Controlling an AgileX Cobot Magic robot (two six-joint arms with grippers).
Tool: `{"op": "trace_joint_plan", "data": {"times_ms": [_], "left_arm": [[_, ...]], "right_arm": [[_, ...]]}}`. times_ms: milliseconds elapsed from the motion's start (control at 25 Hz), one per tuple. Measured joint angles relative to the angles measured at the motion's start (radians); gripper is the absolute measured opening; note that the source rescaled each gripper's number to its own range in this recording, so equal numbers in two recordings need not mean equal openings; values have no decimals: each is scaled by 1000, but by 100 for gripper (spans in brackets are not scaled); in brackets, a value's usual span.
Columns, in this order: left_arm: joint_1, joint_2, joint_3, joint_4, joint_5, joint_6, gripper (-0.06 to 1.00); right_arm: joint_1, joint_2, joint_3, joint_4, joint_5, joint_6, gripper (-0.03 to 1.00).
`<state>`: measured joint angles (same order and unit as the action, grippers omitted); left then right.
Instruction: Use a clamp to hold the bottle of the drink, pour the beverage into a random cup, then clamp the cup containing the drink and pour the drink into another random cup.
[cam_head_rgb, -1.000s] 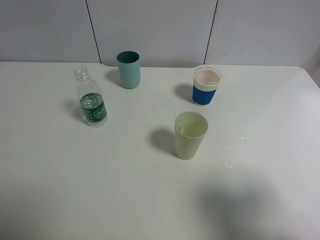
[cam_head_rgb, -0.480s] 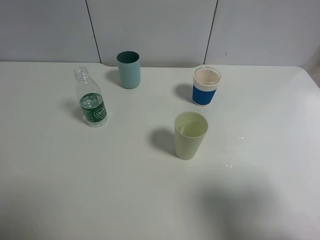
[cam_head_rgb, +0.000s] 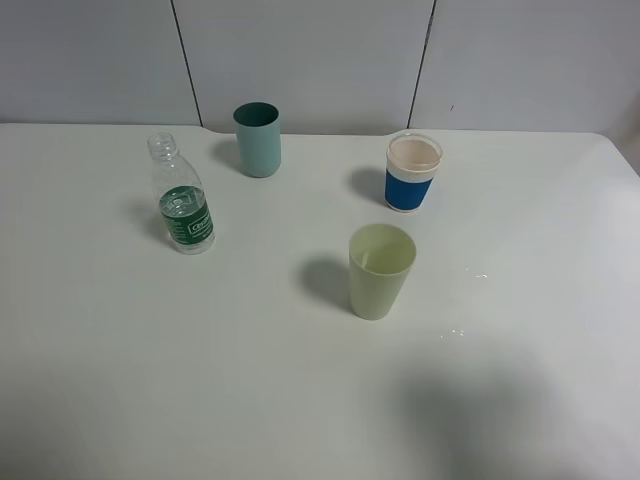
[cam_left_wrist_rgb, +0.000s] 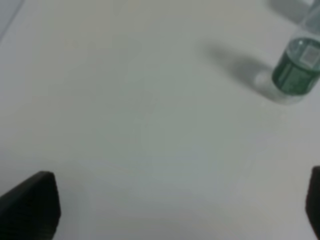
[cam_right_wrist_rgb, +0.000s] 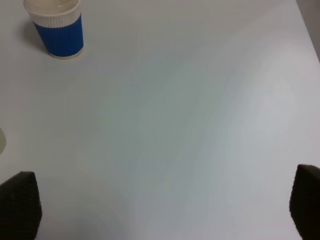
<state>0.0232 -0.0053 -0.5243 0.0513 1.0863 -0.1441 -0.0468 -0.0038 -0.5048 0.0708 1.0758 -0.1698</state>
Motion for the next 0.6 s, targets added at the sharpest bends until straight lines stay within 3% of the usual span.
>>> {"op": "trace_joint_plan", "data": {"times_ms": [600], "left_arm": [[0,0,13,-32,-25,44,100]], "right_arm": [[0,0,0,0,0,0,100]]}}
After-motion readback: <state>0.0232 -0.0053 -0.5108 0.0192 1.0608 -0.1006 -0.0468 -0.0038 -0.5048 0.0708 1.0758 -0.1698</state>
